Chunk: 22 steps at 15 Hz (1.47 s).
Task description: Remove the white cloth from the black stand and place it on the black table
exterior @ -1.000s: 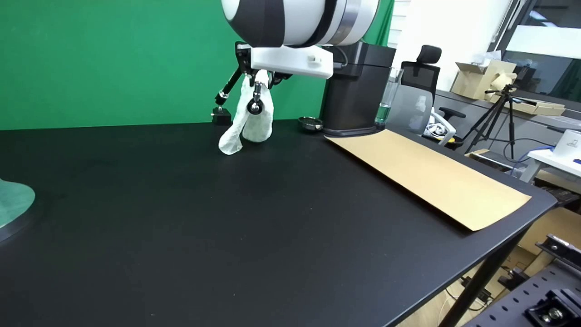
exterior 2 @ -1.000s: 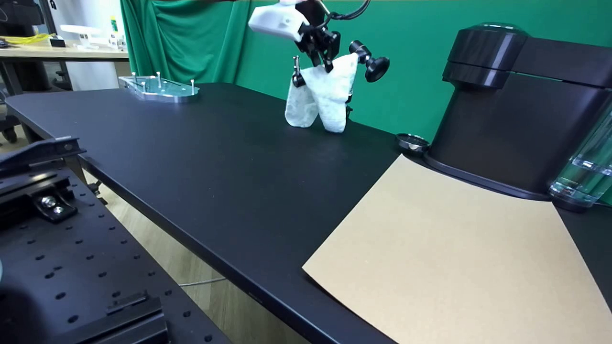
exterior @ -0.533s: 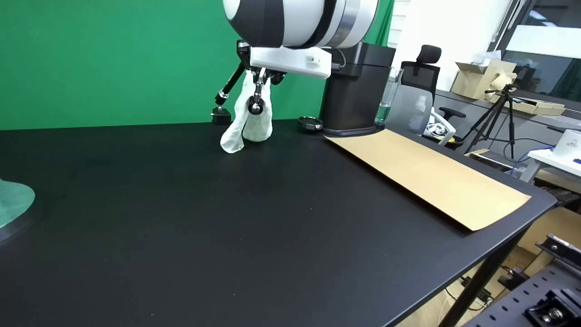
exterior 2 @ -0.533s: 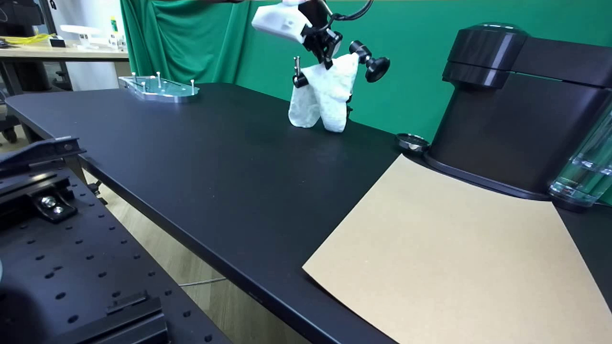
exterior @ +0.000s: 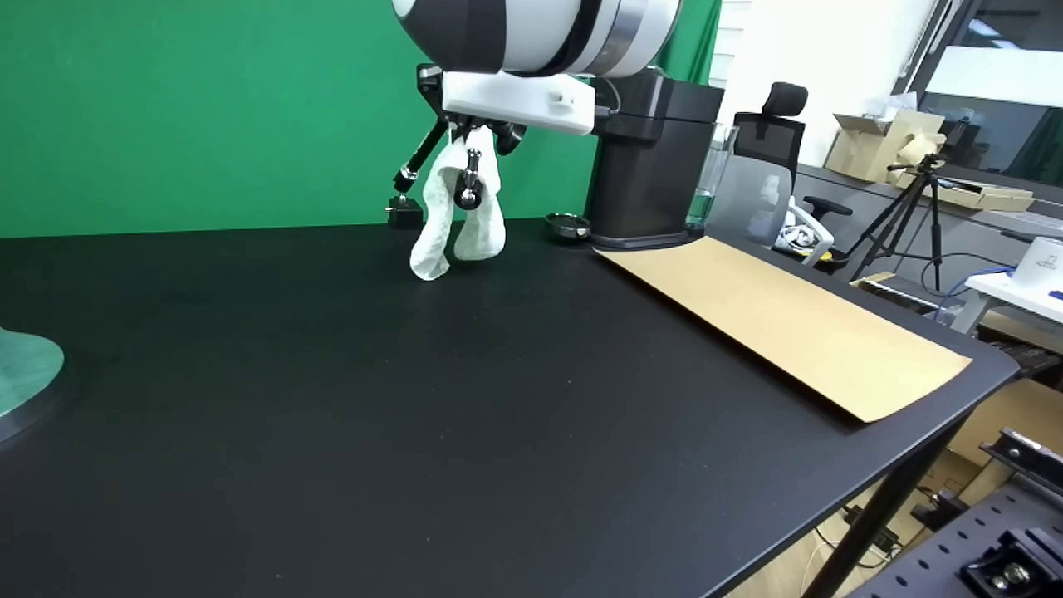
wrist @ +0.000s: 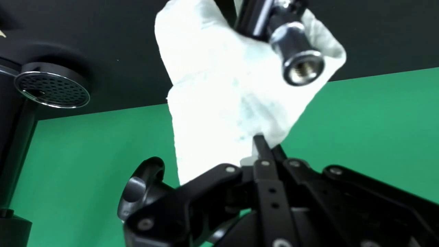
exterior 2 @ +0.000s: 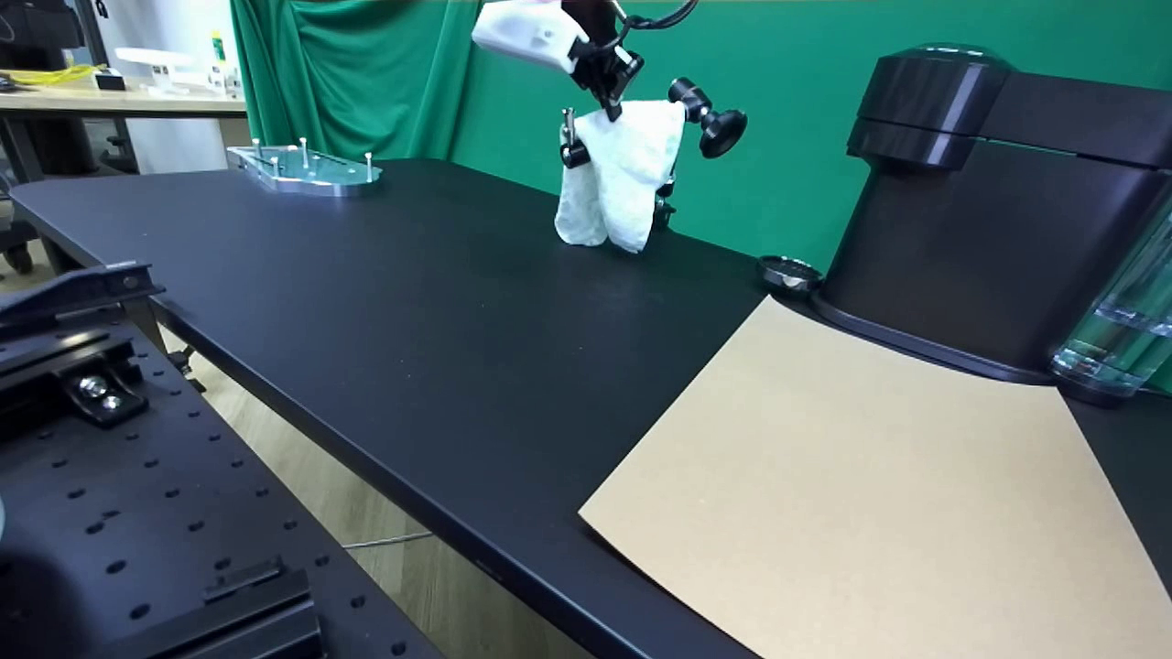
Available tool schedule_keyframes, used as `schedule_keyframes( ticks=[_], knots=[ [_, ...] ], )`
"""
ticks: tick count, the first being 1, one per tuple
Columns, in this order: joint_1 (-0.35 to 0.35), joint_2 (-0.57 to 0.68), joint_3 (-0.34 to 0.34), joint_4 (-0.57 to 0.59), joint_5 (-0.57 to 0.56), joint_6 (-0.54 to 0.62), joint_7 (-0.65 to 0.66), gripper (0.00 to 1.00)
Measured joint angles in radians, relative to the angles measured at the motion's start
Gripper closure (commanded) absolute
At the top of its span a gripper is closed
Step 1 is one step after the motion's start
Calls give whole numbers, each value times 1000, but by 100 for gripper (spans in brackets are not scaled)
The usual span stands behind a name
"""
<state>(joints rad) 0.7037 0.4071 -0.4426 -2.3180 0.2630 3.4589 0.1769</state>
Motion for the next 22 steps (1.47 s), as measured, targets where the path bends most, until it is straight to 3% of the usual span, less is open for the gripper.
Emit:
schedule_keyframes(
  ticks=[8, 12, 13, 18, 22],
  knots=[
    [92, -130, 33, -79, -90, -1, -67, 100],
    [149, -174, 23, -165, -62, -31, -112, 100],
    [196, -174, -19, -186, -14, -48, -155, 100],
    [571, -90, -381, -273, 271, -156, -363, 100],
    [879, -26, -631, -326, 300, -388, -375, 100]
  ],
)
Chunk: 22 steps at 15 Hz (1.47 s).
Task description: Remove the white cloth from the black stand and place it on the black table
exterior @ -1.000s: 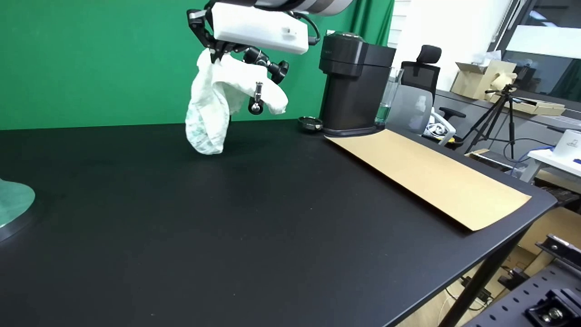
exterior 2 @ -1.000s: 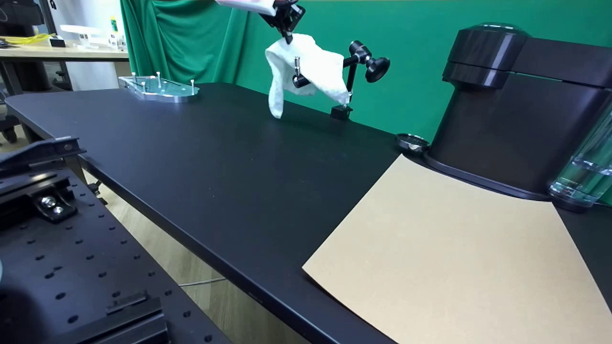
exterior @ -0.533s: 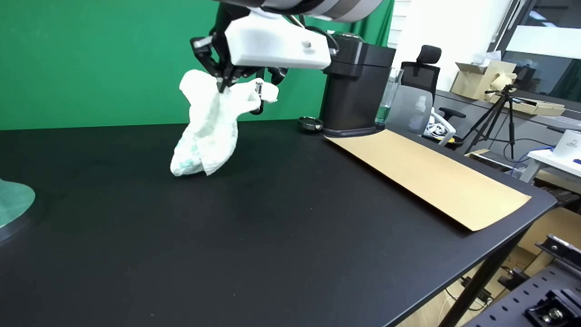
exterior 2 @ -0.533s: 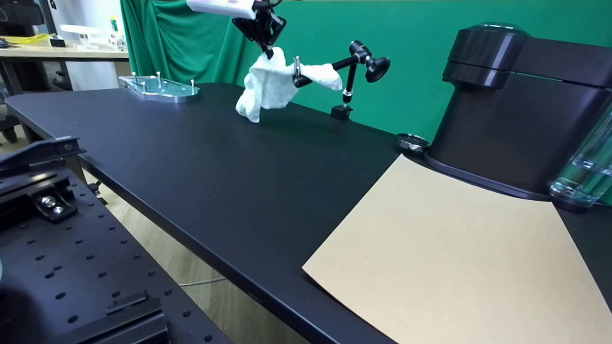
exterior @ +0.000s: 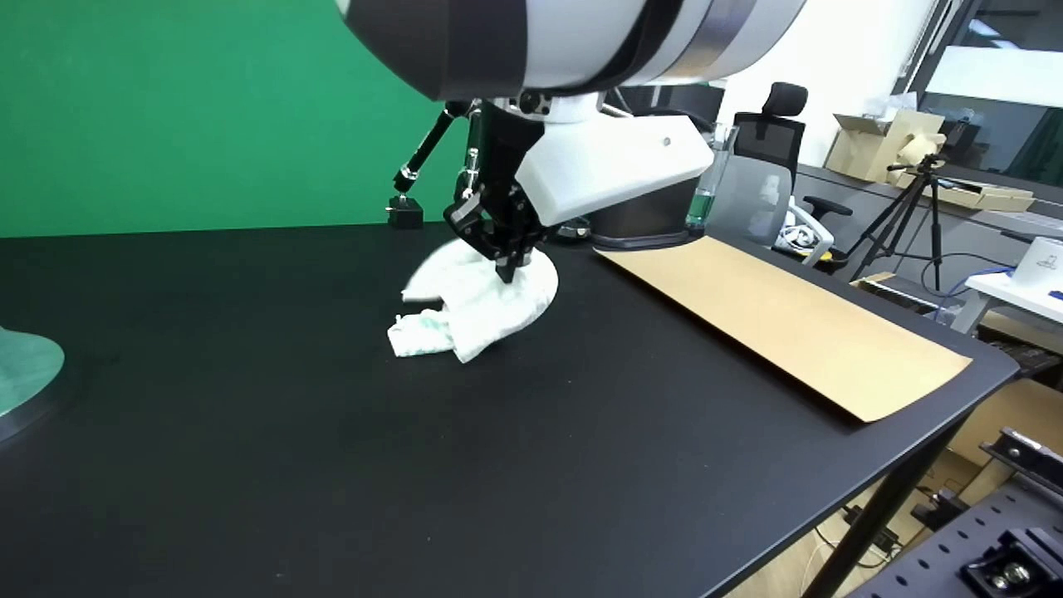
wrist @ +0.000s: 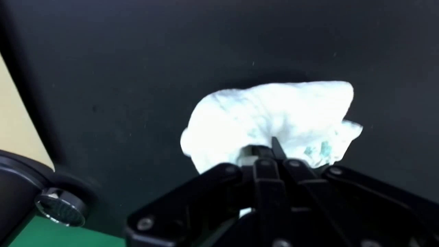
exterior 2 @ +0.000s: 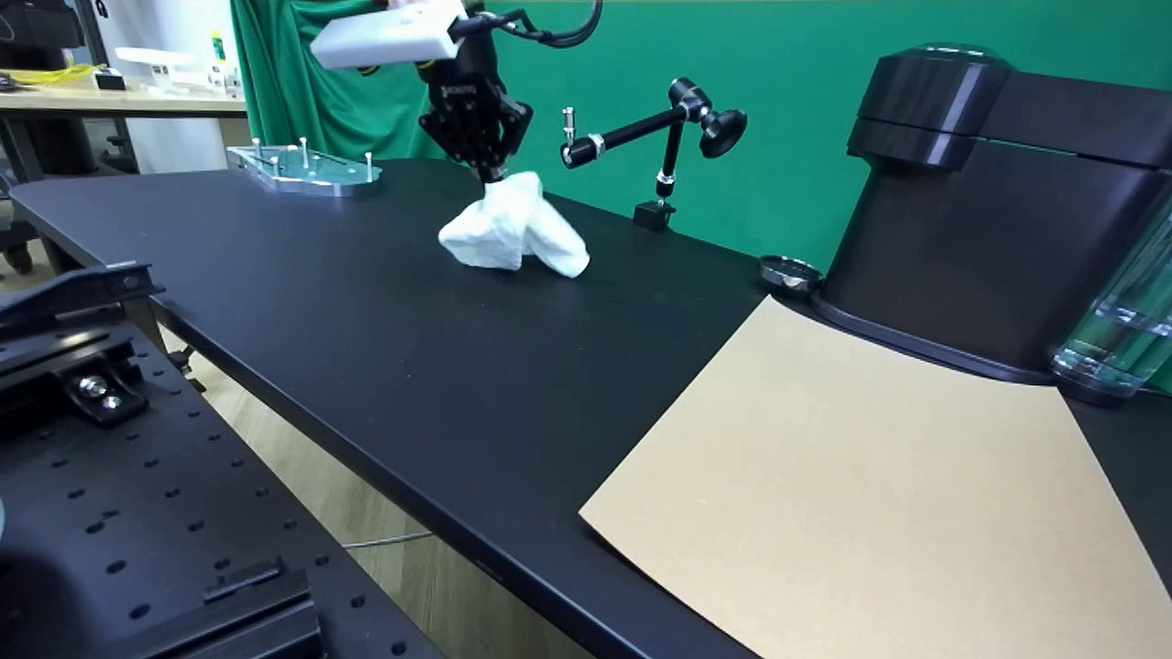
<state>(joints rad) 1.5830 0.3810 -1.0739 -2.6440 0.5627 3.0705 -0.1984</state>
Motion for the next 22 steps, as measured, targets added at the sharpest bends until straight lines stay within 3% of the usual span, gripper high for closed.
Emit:
schedule_keyframes(
  ticks=[3, 4, 6, 8, 12, 15, 19, 22],
  knots=[
    [225, 9, -173, -23, -40, -121, 1, 100],
    [288, 14, -225, -26, -47, -125, 1, 74],
    [383, 38, -317, -27, -50, -125, 1, 67],
    [441, 62, -386, -27, -50, -127, 1, 53],
    [496, 66, -496, -31, -207, -138, 83, 26],
    [540, 59, -563, -37, -253, -143, 90, 4],
    [639, 39, -655, -45, -228, -164, 55, 0],
    [755, -25, -762, -44, -175, -188, -15, 0]
  ],
)
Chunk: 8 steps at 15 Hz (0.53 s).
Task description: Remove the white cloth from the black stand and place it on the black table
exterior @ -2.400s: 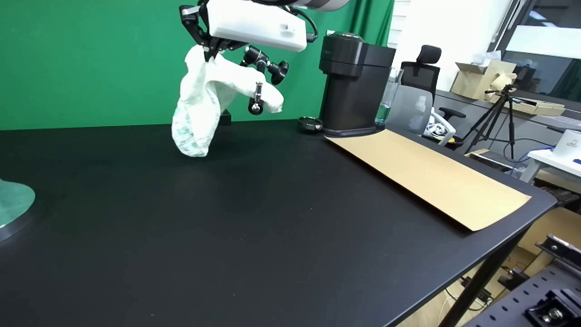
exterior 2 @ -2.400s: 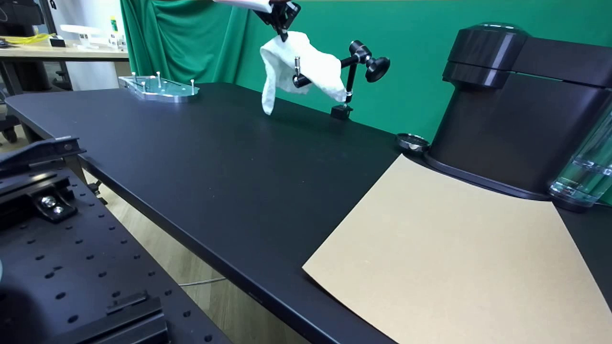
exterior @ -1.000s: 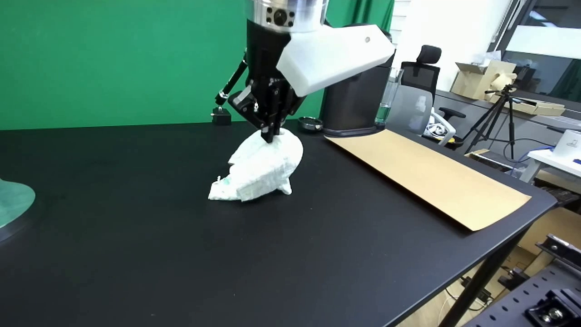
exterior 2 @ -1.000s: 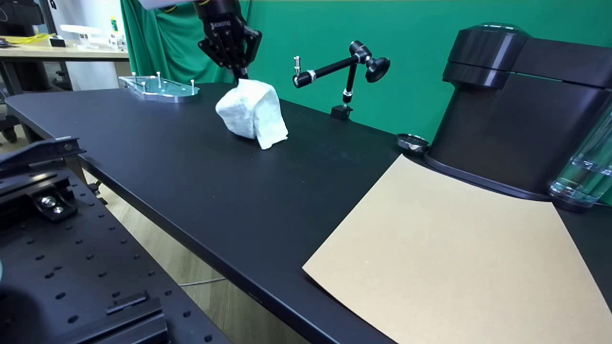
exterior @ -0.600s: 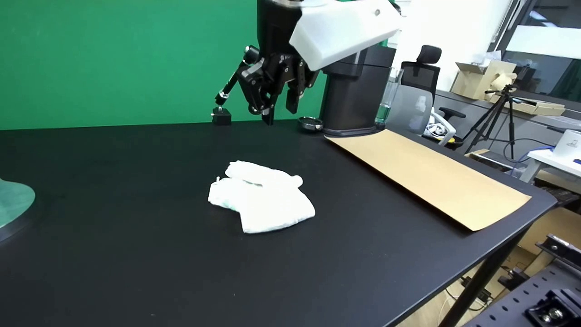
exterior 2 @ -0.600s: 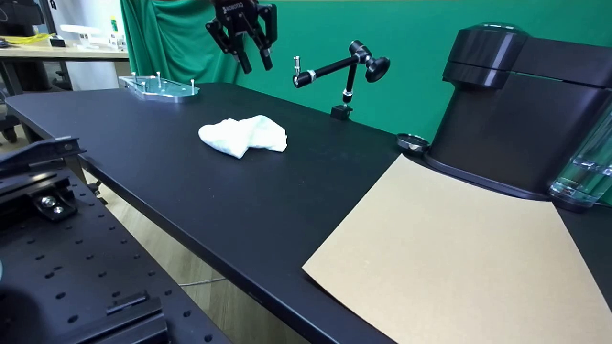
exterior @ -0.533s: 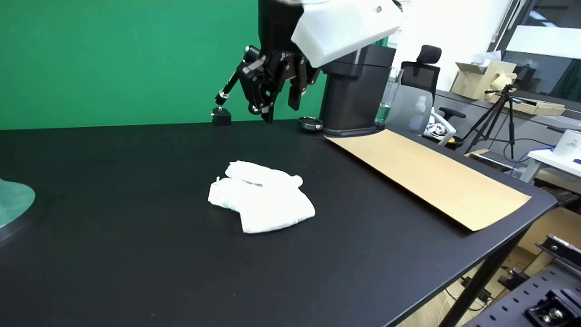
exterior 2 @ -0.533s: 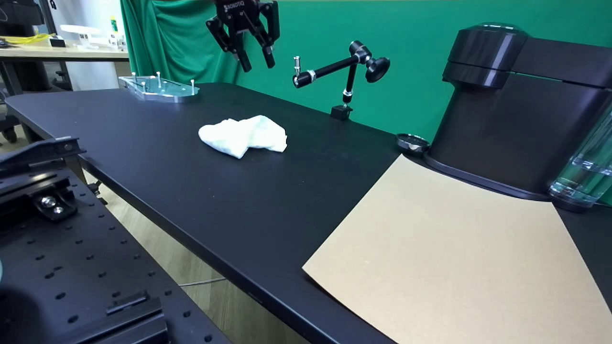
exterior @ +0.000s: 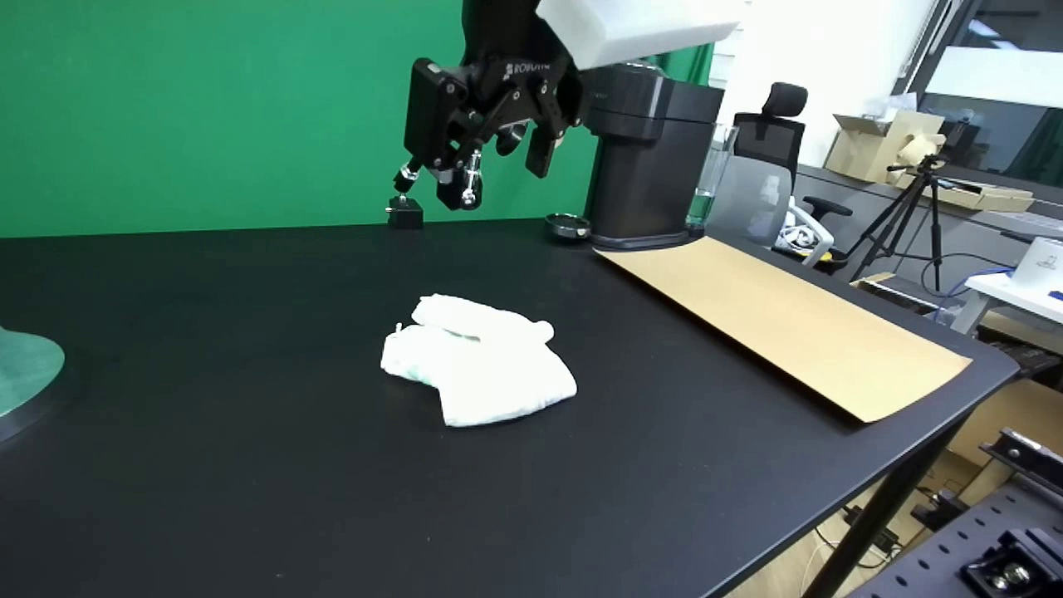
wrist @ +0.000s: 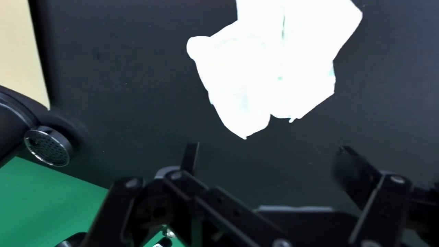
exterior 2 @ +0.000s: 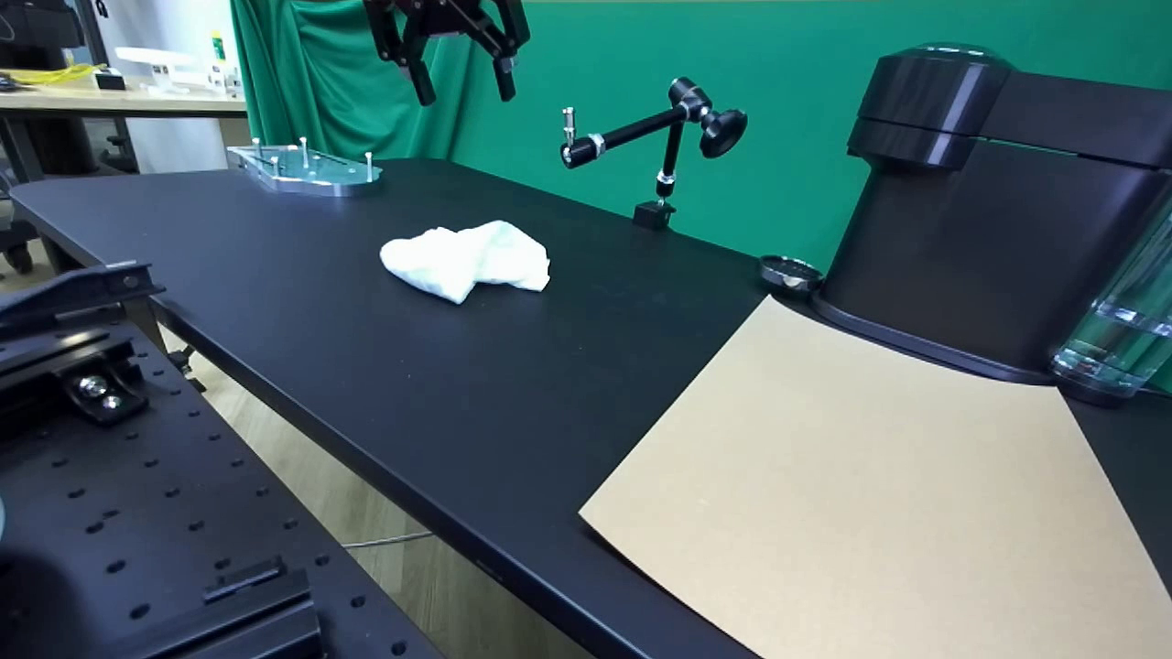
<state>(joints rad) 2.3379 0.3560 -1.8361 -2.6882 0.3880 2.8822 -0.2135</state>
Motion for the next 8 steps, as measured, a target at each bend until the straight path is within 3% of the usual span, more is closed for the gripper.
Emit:
schedule_keyframes(
  ticks=[5, 8],
  knots=[
    [213, -118, -222, 21, 192, -81, -199, 0],
    [246, -105, -277, 32, 254, -157, -243, 0]
  ],
)
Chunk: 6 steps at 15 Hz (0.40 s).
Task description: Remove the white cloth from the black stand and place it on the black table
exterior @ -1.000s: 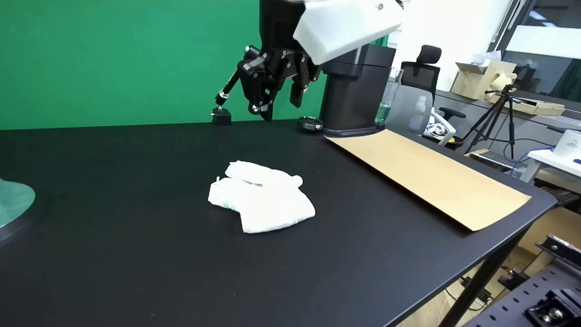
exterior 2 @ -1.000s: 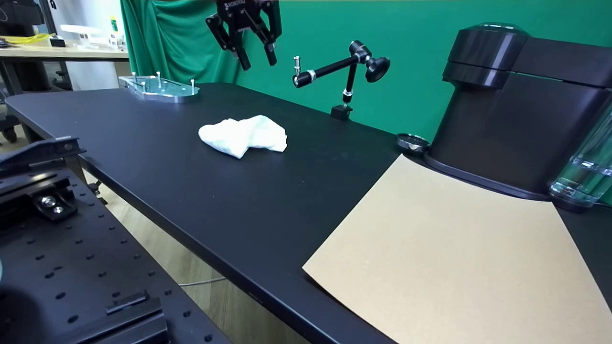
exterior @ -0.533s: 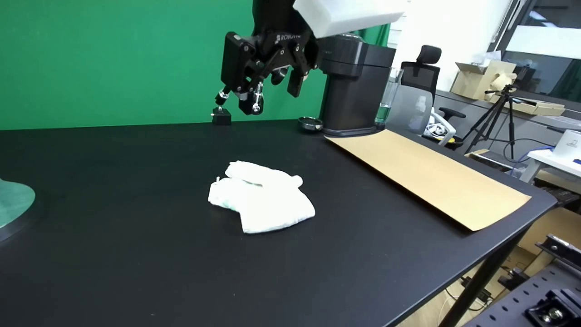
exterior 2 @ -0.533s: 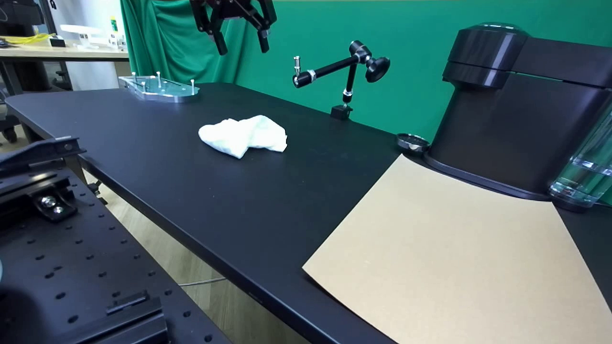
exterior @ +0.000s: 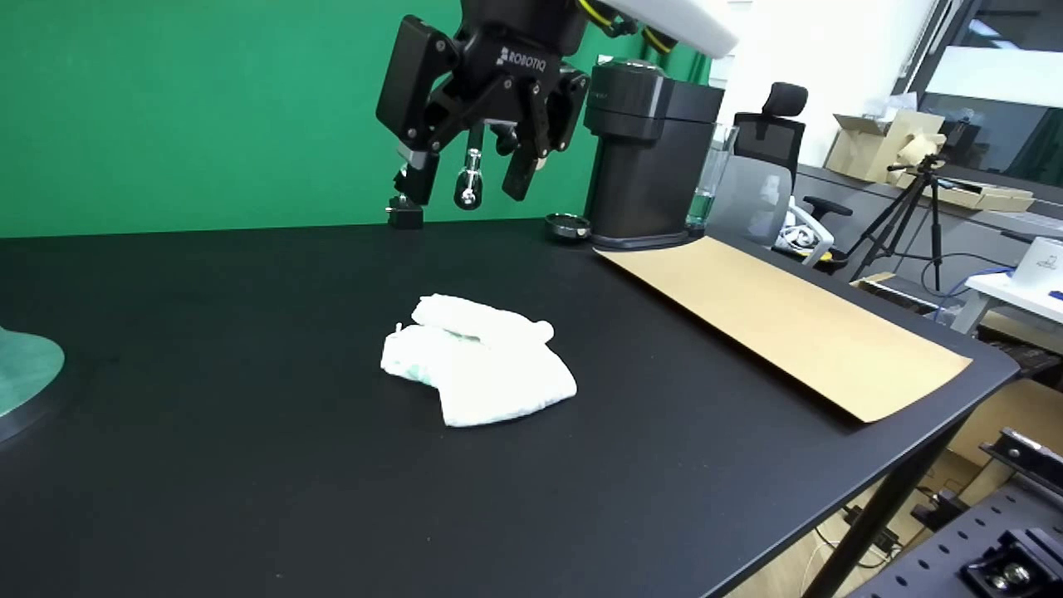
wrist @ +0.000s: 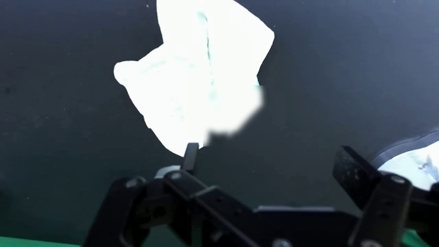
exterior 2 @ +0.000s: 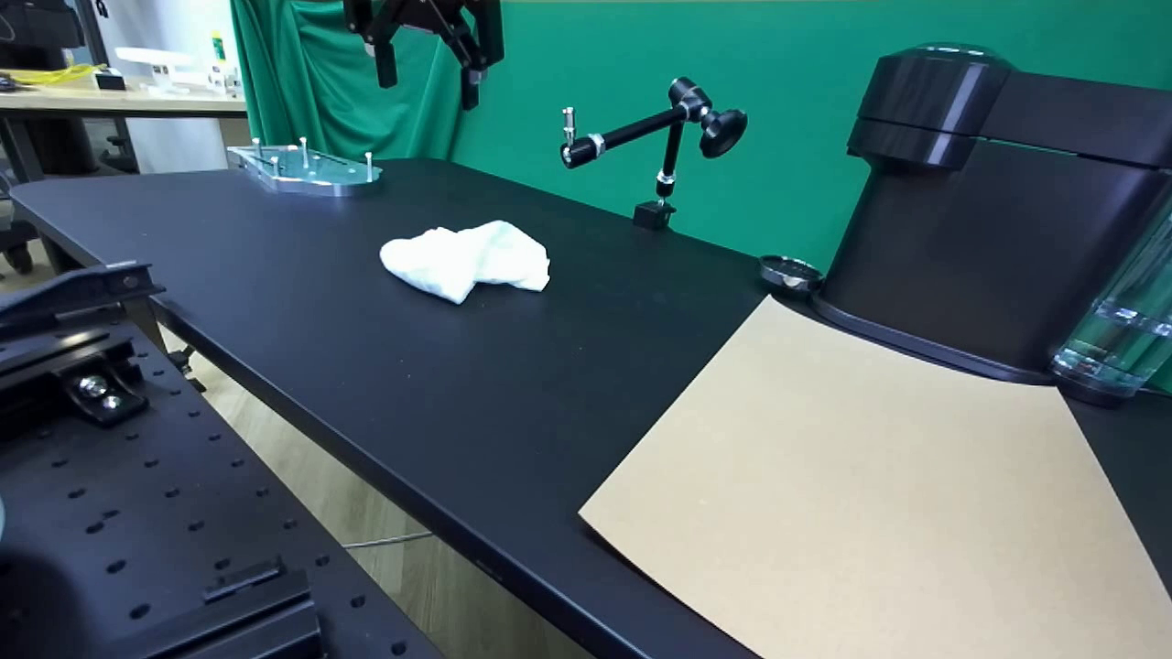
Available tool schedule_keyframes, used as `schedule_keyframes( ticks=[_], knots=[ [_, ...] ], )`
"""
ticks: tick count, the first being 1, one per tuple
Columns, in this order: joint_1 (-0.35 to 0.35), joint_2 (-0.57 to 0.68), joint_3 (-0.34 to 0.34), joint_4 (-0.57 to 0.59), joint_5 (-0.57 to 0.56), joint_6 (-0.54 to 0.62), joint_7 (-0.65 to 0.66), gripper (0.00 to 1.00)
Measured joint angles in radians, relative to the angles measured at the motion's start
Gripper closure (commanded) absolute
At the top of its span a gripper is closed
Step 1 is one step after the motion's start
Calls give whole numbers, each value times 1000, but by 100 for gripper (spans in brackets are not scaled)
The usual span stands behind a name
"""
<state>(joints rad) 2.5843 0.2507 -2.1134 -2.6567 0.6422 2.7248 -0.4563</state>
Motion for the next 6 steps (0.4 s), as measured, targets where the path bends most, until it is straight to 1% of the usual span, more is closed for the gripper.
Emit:
schedule_keyframes(
  ticks=[3, 6],
  knots=[
    [-46, 58, 30, -1, 25, -65, -5, 0],
    [-69, 106, 44, -4, 33, -90, -23, 0]
  ],
)
